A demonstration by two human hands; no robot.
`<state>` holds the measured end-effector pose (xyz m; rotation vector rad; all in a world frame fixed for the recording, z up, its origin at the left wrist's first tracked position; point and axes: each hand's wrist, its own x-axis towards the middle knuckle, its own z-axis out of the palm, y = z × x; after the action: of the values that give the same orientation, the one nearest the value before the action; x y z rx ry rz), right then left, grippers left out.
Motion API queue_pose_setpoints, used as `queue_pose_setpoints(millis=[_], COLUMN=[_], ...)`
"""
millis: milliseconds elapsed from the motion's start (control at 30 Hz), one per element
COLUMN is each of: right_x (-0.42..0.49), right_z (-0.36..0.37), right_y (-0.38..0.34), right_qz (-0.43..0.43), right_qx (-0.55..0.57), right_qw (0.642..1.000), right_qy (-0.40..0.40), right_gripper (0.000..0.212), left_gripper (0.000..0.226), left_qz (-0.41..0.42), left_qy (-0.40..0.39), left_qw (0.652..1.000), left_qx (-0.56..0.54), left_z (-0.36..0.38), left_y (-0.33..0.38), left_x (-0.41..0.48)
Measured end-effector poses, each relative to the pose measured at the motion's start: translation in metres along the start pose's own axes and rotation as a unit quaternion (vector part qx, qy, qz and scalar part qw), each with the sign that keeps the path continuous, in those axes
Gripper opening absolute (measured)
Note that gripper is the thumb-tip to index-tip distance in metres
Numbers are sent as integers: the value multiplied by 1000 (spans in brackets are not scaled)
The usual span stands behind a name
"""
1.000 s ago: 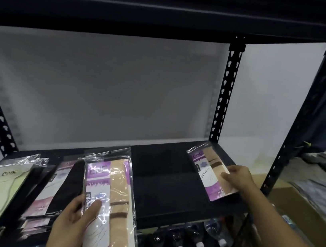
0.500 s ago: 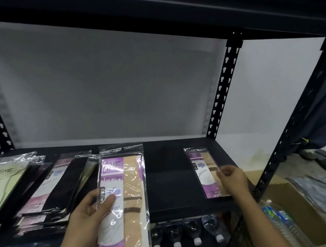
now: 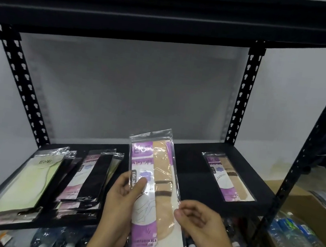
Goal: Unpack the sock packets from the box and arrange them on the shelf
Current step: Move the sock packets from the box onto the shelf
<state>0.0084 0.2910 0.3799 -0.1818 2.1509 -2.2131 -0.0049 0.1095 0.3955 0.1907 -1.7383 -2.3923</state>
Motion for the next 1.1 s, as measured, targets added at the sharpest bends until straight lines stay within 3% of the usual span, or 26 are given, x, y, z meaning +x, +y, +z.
queue_pose_setpoints(millis=[333, 700, 1100], right_x=[-7, 3, 86], right_z=[7, -17, -116], right_y=[4, 1, 11], right_qz=[-4, -26, 17], right_qx=[23, 67, -44], right_qw=[999, 995, 978], right_qy=[43, 76, 204], right_gripper=[15, 27, 14], left_gripper=[29, 44, 27], left_qz=[21, 79, 73], left_qy=[-18, -20, 9], left_qw=[1000, 996, 996], left_qx=[0, 37, 55], left_z=[-2, -12, -31], left_y=[10, 7, -19], left_x=[-10, -11, -3])
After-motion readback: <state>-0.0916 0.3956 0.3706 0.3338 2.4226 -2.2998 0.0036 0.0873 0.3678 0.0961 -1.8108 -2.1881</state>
